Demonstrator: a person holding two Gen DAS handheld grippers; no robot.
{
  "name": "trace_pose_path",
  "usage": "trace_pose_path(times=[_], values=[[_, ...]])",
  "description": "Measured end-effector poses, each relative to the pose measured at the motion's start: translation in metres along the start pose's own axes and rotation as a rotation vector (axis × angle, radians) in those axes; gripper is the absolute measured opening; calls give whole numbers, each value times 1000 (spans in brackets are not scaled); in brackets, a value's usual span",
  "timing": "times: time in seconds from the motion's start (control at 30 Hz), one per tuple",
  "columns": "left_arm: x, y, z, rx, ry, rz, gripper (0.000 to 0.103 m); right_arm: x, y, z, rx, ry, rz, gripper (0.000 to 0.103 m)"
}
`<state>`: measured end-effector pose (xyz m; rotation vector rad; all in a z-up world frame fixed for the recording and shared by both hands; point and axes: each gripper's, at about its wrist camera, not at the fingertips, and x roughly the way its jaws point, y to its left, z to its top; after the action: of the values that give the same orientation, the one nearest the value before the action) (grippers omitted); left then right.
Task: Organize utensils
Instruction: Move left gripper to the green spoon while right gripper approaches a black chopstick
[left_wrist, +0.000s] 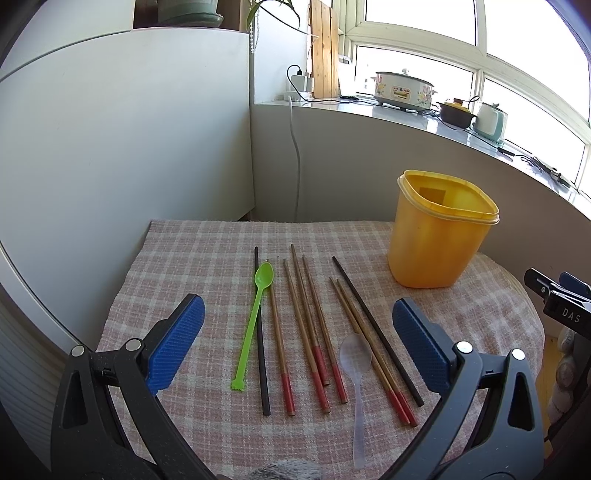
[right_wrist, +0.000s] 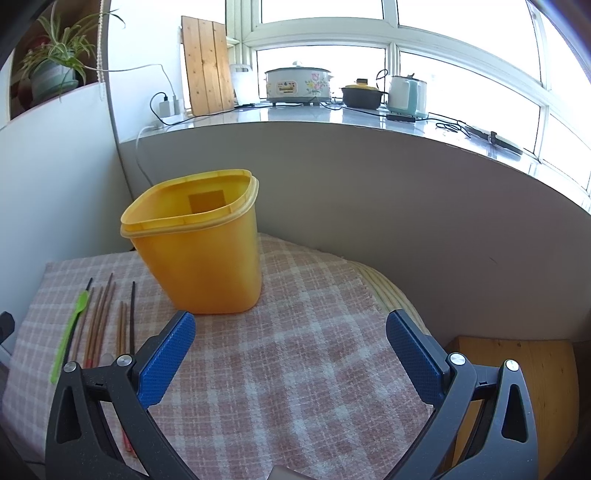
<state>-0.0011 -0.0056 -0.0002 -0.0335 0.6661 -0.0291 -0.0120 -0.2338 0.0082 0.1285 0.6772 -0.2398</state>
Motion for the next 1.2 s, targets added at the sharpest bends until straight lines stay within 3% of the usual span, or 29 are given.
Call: trace_pose_path(times=[0.37,0.73,1.1,1.2], values=[[3,6,-1,-11,18,10,103,4,9,-1,-19,7,23,102],[20,28,-5,-38,43,69,103,9,26,-4,-65,6,65,102],[39,43,-13,-36,73,58,103,22,47,-10,-92,42,195,86],[44,47,-16,-40,84,44,95,27,52,-10,-89,70,232,81]])
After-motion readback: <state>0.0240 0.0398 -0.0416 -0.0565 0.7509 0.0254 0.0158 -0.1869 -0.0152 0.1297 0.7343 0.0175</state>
